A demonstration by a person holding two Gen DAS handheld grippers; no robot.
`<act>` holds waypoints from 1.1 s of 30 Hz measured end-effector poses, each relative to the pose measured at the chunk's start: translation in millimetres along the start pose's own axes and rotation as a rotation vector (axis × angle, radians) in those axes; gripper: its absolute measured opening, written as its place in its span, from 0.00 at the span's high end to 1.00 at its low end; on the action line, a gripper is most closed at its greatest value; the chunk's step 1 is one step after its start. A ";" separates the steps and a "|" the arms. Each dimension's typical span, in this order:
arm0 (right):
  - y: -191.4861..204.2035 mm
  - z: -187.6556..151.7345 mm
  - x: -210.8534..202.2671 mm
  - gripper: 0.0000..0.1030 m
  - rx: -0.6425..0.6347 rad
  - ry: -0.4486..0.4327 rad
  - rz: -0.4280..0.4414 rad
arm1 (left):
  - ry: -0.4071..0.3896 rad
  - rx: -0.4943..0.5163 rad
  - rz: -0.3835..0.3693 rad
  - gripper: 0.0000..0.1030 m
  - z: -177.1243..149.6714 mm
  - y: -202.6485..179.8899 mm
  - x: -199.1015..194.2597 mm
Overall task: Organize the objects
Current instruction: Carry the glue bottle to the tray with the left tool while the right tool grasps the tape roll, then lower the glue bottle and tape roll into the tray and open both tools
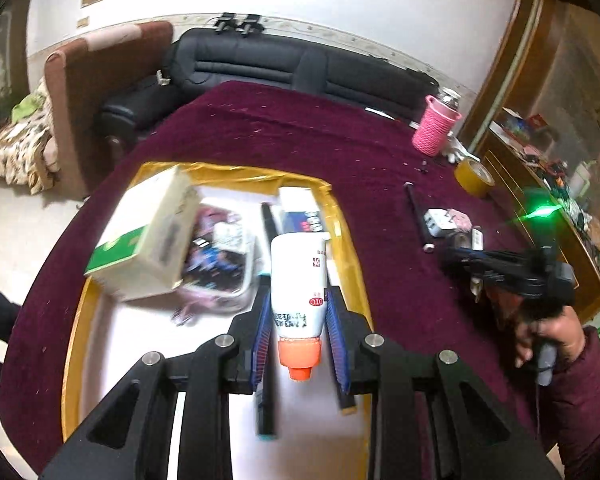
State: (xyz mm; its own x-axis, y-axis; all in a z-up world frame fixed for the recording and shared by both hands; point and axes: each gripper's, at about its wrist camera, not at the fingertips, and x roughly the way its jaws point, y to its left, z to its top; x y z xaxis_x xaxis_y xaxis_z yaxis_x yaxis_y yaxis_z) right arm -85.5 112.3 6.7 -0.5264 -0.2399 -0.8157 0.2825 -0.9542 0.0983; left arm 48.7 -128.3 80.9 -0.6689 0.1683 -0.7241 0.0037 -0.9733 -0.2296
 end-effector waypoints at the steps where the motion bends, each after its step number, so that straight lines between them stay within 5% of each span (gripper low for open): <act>1: 1.7 0.0 -7.8 0.92 0.011 -0.012 0.010 | -0.001 -0.011 0.003 0.74 -2.8 5.4 -3.3; 11: 97.3 -10.7 -76.5 0.91 -0.075 -0.076 0.191 | 0.043 -0.063 0.085 0.74 -37.4 48.6 -17.8; 19: 202.8 -34.2 -49.8 0.90 -0.166 0.038 0.335 | 0.115 -0.053 0.134 0.74 -46.6 67.4 5.7; 33: 235.8 -46.0 2.1 0.90 -0.164 0.149 0.285 | 0.137 -0.048 0.128 0.74 -38.3 76.1 29.6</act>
State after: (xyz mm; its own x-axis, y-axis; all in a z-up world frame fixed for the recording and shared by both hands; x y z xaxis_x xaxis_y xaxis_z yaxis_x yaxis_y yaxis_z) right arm 16.9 -105.0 1.9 -0.2886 -0.4520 -0.8440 0.5322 -0.8086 0.2511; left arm 57.7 -191.4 17.1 -0.5529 0.0663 -0.8306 0.1199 -0.9801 -0.1581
